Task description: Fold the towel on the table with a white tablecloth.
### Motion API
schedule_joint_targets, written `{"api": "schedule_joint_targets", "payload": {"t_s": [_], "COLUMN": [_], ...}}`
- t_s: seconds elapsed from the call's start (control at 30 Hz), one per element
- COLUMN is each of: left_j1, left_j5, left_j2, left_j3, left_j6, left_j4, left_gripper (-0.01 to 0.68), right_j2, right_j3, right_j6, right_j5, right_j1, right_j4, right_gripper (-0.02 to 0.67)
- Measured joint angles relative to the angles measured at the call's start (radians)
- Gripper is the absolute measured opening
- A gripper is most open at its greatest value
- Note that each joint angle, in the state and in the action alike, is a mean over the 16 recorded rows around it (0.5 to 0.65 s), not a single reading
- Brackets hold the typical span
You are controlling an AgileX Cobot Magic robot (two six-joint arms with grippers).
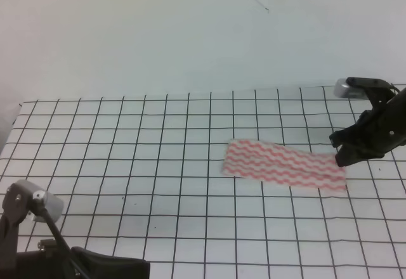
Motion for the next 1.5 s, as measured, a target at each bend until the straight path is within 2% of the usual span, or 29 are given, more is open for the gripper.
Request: {"api": "schedule_joint_targets", "payload": {"t_s": [0.23,0.53,0.7,1.17,1.5], "left_j1": [0.0,0.0,0.0,0.0,0.0], "left_j5": [0.013,0.019,0.019,0.02,0.017], "left_j2": [0.0,0.0,0.0,0.0,0.0], "left_j3": [0.0,0.0,0.0,0.0,0.0], "left_j6": [0.0,0.0,0.0,0.0,0.0], "left_j4": [0.0,0.0,0.0,0.0,0.0], "left_gripper": [0.001,0.001,0.001,0.001,0.001], "right_j2": [0.001,0.001,0.001,0.003,0.005], "right_j3": [0.0,0.0,0.0,-0.008,-0.022], "right_j6": [0.019,0.014,0.008,0.017,0.099], "right_j5": [-0.021,-0.058,-0.07,-0.05,0.012], "right_j1": [-0.002,-0.002,-0.002,-0.002,-0.002], "right_j4": [-0.079,-0.11,-0.108,-0.11,-0.135], "right_gripper": [0.006,0.033,0.077,0.255,0.287]}}
